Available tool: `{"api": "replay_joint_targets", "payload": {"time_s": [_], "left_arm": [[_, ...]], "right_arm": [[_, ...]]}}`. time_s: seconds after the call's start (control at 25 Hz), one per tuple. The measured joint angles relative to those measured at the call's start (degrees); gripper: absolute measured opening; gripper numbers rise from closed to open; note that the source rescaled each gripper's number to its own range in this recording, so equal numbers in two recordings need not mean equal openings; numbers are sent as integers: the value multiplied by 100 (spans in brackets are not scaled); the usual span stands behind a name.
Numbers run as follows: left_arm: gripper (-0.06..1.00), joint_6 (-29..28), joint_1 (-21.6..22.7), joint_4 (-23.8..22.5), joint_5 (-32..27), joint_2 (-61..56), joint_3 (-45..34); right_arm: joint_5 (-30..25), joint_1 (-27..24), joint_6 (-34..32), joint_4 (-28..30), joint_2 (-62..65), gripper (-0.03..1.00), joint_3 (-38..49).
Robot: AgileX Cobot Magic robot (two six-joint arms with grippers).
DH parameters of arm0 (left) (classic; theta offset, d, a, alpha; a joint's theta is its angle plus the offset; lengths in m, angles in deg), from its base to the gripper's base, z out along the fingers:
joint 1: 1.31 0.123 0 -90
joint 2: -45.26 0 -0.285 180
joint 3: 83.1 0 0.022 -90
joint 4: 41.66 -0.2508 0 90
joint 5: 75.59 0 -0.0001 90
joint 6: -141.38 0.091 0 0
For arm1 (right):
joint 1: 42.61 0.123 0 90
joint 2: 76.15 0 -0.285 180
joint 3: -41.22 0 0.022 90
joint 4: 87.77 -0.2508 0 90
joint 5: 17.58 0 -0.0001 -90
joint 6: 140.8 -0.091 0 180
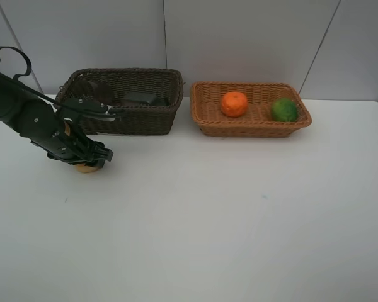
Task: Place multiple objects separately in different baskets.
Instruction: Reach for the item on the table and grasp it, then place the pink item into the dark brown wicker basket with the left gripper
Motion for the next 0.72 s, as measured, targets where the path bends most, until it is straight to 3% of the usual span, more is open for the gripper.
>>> {"api": "replay_joint_targets", "payload": {"time_s": [0.72], "left_arm": [[77, 0, 0, 0, -29, 0, 0]], "right_arm": [[0, 0, 0, 0, 0, 92, 0]]}}
